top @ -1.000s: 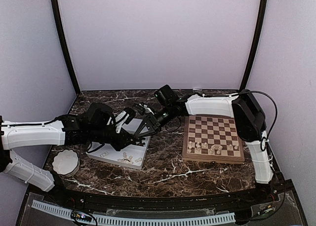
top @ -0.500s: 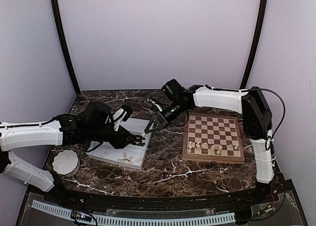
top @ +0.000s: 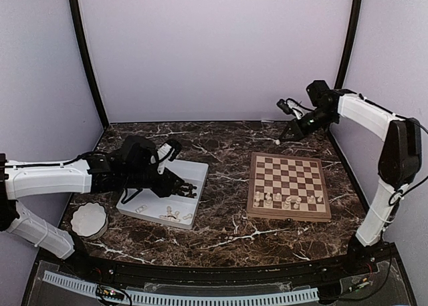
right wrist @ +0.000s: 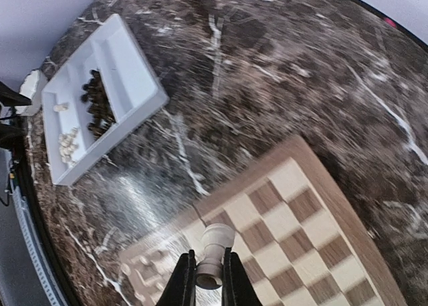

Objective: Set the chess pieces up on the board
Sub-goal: Place the rook at h1.

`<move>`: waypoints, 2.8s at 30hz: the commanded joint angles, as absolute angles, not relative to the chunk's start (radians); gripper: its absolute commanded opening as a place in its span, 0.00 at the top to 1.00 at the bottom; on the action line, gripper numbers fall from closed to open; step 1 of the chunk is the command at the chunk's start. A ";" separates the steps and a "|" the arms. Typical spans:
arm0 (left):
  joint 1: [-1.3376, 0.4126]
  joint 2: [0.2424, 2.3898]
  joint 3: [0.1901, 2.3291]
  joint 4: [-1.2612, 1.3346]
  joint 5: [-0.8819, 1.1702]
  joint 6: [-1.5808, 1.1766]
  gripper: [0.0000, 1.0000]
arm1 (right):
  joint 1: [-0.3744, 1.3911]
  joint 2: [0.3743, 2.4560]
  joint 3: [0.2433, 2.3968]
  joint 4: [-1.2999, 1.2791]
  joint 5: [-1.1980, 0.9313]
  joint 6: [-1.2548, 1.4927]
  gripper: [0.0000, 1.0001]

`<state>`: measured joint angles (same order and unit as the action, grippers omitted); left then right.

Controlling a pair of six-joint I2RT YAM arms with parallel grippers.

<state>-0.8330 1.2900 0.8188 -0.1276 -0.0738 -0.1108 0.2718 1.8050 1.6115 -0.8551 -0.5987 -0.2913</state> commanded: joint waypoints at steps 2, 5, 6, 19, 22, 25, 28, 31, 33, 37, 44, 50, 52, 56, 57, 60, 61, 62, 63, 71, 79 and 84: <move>-0.828 1.318 0.872 -0.089 -0.091 -0.088 0.51 | 0.157 1.641 1.509 -1.041 -0.402 -0.501 0.96; -0.826 1.335 0.882 -0.082 -0.086 -0.077 0.51 | 0.104 1.564 1.452 -1.097 -0.339 -0.595 0.96; -0.824 1.340 0.887 -0.083 -0.083 -0.076 0.51 | 0.082 1.541 1.437 -1.117 -0.327 -0.615 0.96; -0.816 1.367 0.887 -0.073 -0.074 -0.072 0.51 | 0.057 1.272 1.037 -1.237 -0.181 -0.861 0.96; -0.815 1.366 0.874 -0.071 -0.072 -0.080 0.51 | 0.090 1.248 0.962 -1.191 -0.152 -0.855 0.95; -0.813 1.369 0.873 -0.074 -0.072 -0.089 0.51 | 0.147 1.232 0.898 -1.125 -0.110 -0.822 0.95; -0.814 1.362 0.869 -0.075 -0.067 -0.097 0.52 | 0.176 1.239 0.880 -1.092 -0.102 -0.792 0.95; -0.814 1.356 0.868 -0.081 -0.070 -0.097 0.51 | 0.179 1.251 0.881 -1.059 -0.088 -0.774 0.95; -0.813 1.354 0.868 -0.085 -0.070 -0.097 0.52 | 0.180 1.256 0.880 -1.035 -0.073 -0.766 0.95; -0.814 1.352 0.865 -0.085 -0.068 -0.102 0.52 | 0.179 1.278 0.884 -1.015 -0.072 -0.760 0.95; -0.814 1.342 0.850 -0.083 -0.064 -0.109 0.52 | 0.187 1.312 0.878 -1.005 -0.081 -0.762 0.94; -0.815 1.334 0.839 -0.087 -0.069 -0.113 0.52 | 0.187 1.334 0.872 -1.001 -0.083 -0.766 0.93; -0.815 1.333 0.838 -0.086 -0.070 -0.111 0.52 | 0.187 1.340 0.868 -0.996 -0.082 -0.767 0.93; -0.814 1.333 0.838 -0.086 -0.071 -0.110 0.52 | 0.188 1.359 0.863 -0.999 -0.078 -0.769 0.93; -0.815 1.334 0.837 -0.085 -0.072 -0.109 0.52 | 0.187 1.359 0.861 -0.997 -0.077 -0.769 0.93; -0.814 1.333 0.835 -0.083 -0.070 -0.110 0.52 | 0.187 1.363 0.856 -0.993 -0.075 -0.769 0.92; -0.815 1.333 0.833 -0.082 -0.070 -0.110 0.52 | 0.187 1.365 0.854 -0.993 -0.073 -0.769 0.92; -0.815 1.334 0.832 -0.082 -0.069 -0.111 0.52 | 0.188 1.366 0.853 -0.991 -0.071 -0.769 0.92; -0.815 1.334 0.832 -0.080 -0.068 -0.112 0.52 | 0.187 1.366 0.853 -0.989 -0.069 -0.769 0.91; -0.814 1.332 0.831 -0.083 -0.069 -0.109 0.52 | 0.187 1.364 0.864 -0.996 -0.064 -0.760 0.76; -0.815 1.302 0.828 -0.128 -0.084 -0.115 0.52 | 0.188 1.333 1.027 -1.133 -0.191 -0.742 0.67; -0.814 1.288 0.822 -0.261 -0.170 -0.230 0.52 | 0.187 1.328 1.118 -1.142 -0.316 -0.707 0.66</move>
<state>-0.8204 1.3239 0.8410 -0.1387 -0.0978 -0.1390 0.1829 1.3491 1.0576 -1.1118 -0.1848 -0.7441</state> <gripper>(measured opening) 0.481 0.337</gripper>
